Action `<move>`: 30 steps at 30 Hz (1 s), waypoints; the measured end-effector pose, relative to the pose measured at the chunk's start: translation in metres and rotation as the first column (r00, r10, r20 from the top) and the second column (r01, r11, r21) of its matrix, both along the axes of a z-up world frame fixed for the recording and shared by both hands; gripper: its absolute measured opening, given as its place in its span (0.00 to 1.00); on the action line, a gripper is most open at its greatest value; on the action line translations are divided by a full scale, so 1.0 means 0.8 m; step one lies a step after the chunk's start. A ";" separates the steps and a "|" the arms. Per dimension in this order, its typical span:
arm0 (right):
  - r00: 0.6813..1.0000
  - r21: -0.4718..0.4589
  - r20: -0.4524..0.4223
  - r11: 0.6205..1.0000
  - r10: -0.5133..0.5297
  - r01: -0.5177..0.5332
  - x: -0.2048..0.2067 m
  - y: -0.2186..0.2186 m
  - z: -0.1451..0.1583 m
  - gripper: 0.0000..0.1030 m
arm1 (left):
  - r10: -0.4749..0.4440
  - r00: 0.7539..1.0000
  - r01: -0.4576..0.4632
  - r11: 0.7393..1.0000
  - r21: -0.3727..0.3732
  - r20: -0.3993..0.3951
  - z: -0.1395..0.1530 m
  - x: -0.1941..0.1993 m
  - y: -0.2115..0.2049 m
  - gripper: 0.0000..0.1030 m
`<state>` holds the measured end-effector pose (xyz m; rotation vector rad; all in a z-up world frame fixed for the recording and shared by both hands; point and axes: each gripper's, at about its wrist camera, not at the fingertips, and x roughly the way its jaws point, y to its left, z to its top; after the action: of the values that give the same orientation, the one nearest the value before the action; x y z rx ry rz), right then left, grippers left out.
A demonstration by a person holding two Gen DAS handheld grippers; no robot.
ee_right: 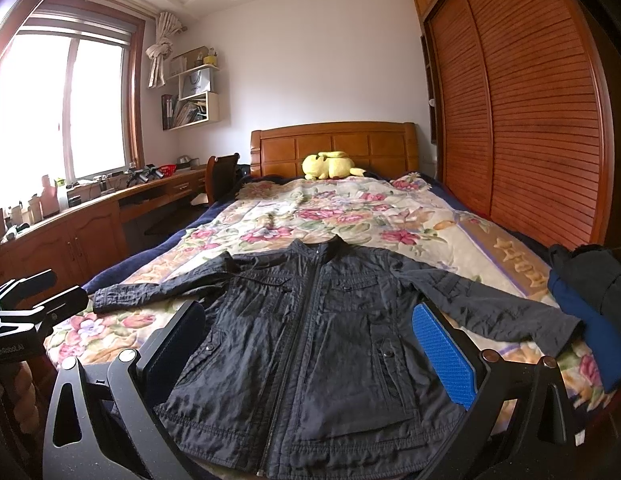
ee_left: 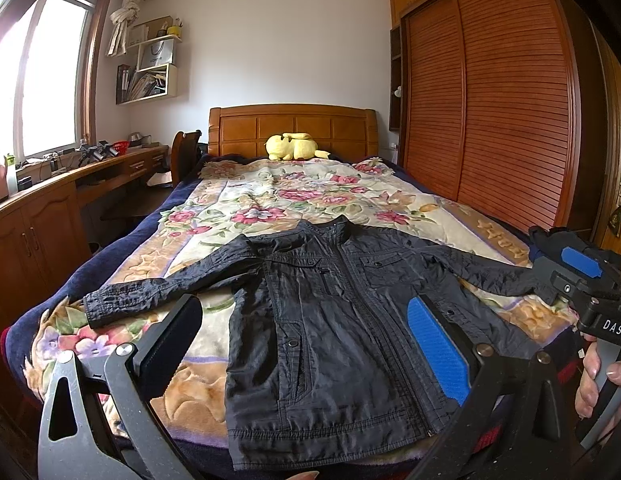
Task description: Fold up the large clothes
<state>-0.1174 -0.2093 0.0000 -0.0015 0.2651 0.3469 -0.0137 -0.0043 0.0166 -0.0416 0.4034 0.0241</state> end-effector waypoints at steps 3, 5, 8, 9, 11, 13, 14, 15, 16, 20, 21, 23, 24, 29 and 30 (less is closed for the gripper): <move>1.000 0.000 0.004 1.000 0.000 0.000 -0.002 0.000 0.001 1.00 | -0.001 1.000 0.000 1.000 0.000 0.005 0.003 -0.002 0.001 1.00; 1.000 -0.001 0.008 1.000 -0.001 0.001 -0.003 0.000 0.003 1.00 | -0.001 1.000 0.001 1.000 0.000 0.008 0.005 -0.003 0.001 1.00; 1.000 -0.001 0.013 1.000 0.000 0.000 -0.005 0.000 0.003 1.00 | -0.001 1.000 0.001 1.000 0.000 0.010 0.005 -0.005 0.001 1.00; 1.000 -0.002 0.015 1.000 0.001 -0.001 -0.005 0.000 0.003 1.00 | -0.002 1.000 0.002 1.000 0.000 0.011 0.005 -0.005 0.001 1.00; 1.000 -0.003 0.019 1.000 0.000 0.000 -0.005 0.002 0.002 1.00 | -0.004 1.000 0.004 1.000 0.000 0.013 0.005 -0.006 0.001 1.00; 1.000 -0.004 0.021 1.000 0.001 -0.001 -0.005 0.002 0.002 1.00 | -0.004 1.000 0.004 1.000 0.001 0.014 0.005 -0.007 0.000 1.00; 1.000 -0.004 0.020 1.000 0.002 -0.002 -0.005 0.002 0.002 1.00 | -0.004 1.000 0.004 1.000 0.003 0.016 0.006 -0.006 0.000 1.00; 1.000 -0.003 0.020 1.000 0.002 -0.002 -0.005 0.002 0.001 1.00 | -0.004 1.000 0.004 1.000 0.002 0.016 0.006 -0.008 0.000 1.00; 1.000 -0.003 0.020 1.000 0.003 -0.003 -0.005 0.002 0.001 1.00 | -0.003 1.000 0.003 1.000 0.002 0.016 0.006 -0.008 0.000 1.00; 1.000 -0.003 0.020 1.000 0.002 -0.002 -0.005 0.003 0.000 1.00 | -0.004 1.000 0.004 1.000 0.001 0.016 0.006 -0.008 -0.001 1.00; 1.000 -0.003 0.019 1.000 0.002 -0.002 -0.005 0.003 0.000 1.00 | -0.003 1.000 0.003 1.000 0.002 0.016 0.005 -0.008 -0.001 1.00; 1.000 -0.001 0.016 1.000 0.003 -0.003 -0.004 0.003 -0.001 1.00 | -0.004 1.000 0.004 1.000 0.002 0.017 0.005 -0.008 -0.001 1.00; 1.000 -0.002 0.015 1.000 0.004 -0.004 -0.003 0.003 -0.001 1.00 | -0.003 1.000 0.003 1.000 0.003 0.016 0.005 -0.008 -0.001 1.00; 1.000 -0.013 0.005 1.000 0.007 -0.007 0.003 0.006 -0.005 1.00 | 0.011 1.000 -0.011 1.000 0.010 -0.004 -0.003 0.002 0.004 1.00; 1.000 -0.012 0.000 1.000 0.010 -0.010 0.005 0.007 -0.006 1.00 | 0.016 1.000 -0.015 1.000 0.006 -0.010 -0.006 0.004 0.007 1.00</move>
<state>-0.1131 -0.2040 -0.0052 -0.0149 0.2674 0.3555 -0.0101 0.0012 0.0117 -0.0385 0.4132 0.0408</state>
